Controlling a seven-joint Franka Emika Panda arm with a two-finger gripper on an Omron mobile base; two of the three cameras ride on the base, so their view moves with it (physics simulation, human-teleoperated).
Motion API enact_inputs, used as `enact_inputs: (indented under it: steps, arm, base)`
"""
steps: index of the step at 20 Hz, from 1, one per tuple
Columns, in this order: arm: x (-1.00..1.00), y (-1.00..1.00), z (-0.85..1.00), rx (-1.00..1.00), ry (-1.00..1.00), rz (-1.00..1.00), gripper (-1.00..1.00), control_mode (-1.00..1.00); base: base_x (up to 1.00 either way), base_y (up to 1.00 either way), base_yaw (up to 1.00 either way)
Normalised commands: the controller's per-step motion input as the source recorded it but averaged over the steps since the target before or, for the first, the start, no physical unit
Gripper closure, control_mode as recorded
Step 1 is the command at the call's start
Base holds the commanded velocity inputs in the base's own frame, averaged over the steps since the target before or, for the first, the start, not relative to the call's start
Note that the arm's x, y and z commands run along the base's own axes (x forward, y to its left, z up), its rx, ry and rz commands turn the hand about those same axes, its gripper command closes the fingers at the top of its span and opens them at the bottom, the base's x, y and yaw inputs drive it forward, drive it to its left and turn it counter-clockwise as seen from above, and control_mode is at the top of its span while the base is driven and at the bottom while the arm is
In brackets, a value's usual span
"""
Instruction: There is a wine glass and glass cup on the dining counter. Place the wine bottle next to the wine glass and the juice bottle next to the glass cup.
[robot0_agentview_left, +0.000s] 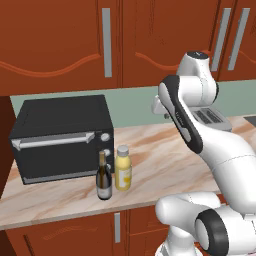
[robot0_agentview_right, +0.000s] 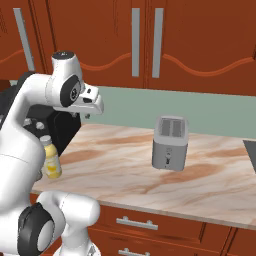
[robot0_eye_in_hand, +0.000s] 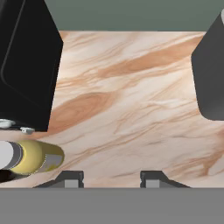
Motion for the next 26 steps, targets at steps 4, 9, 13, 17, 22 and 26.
enact_inputs:
  steps: [4, 9, 13, 17, 22, 26]
  arm:
    - [0.0, 0.0, 0.0, 0.0, 0.0, 0.0, -1.0, -1.0]
    - [-0.17, 0.04, -0.07, 0.07, -0.01, -0.02, -1.0, -1.0]
    - [-0.09, 0.26, -0.06, 0.16, -0.01, -0.14, -1.0, -1.0]
    - [-0.02, 0.4, -0.07, 0.08, 0.01, -0.06, -1.0, -1.0]
    - [0.0, 0.32, -0.07, 0.05, 0.03, -0.02, -1.0, -1.0]
    - [0.0, 0.28, -0.09, 0.06, 0.05, 0.0, -1.0, -1.0]
  base:
    - [0.0, 0.0, 0.0]
    - [0.0, 0.0, 0.0]
    - [0.0, 0.0, 0.0]
    - [0.0, 0.0, 0.0]
    - [0.0, 0.0, 0.0]
    - [0.0, 0.0, 0.0]
